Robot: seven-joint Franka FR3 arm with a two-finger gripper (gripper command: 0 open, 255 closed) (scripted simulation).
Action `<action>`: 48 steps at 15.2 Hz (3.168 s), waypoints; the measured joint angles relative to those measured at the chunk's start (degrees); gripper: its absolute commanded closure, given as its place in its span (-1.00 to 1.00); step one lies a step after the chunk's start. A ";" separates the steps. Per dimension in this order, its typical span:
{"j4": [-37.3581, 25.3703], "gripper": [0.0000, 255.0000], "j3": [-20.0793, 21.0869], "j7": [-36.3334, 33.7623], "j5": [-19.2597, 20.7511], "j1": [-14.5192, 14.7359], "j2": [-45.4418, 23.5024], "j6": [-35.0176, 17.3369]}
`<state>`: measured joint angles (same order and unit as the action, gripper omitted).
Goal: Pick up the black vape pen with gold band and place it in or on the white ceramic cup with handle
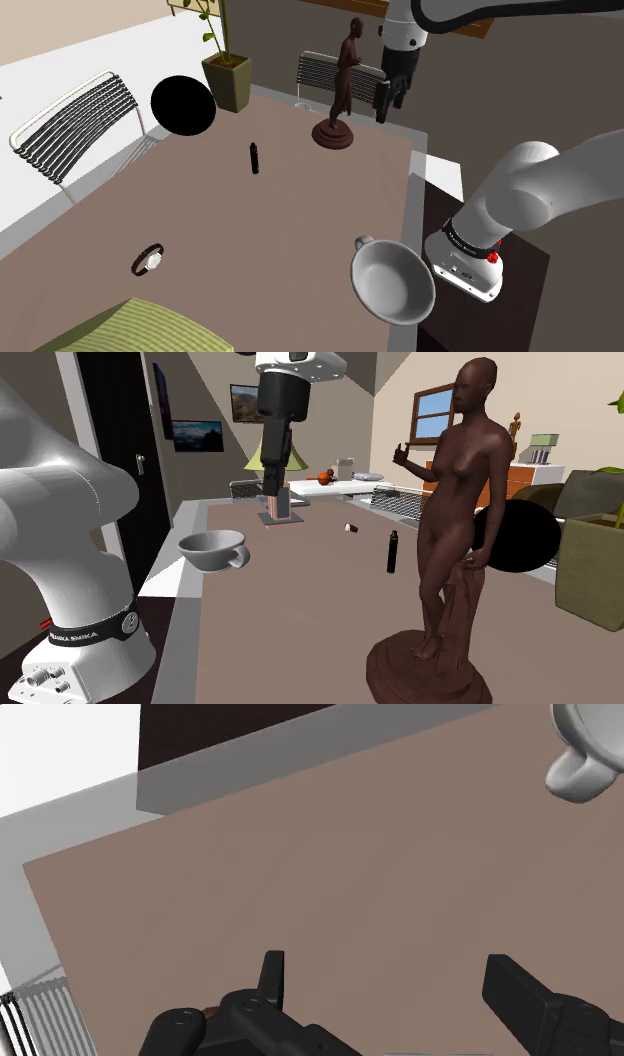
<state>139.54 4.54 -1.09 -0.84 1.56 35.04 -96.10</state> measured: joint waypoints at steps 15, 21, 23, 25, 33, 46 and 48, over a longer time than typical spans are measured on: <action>-12.83 -1.00 10.61 -18.69 -1.81 2.55 -26.90 -18.35; -22.79 -1.00 12.81 -26.65 1.86 4.09 -39.26 -22.05; -27.21 -1.00 13.07 -29.19 3.53 4.92 -43.91 -22.64; -31.69 -1.00 13.01 -31.30 5.11 5.77 -48.33 -22.88; -39.55 -1.00 12.34 -35.68 8.44 8.28 -57.95 -25.23; -38.47 1.00 12.13 -36.04 8.91 8.43 -59.07 -27.43; -38.47 1.00 12.14 -36.04 8.91 8.43 -59.07 -27.43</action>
<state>101.07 16.68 -37.12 8.07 9.99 -24.03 -123.53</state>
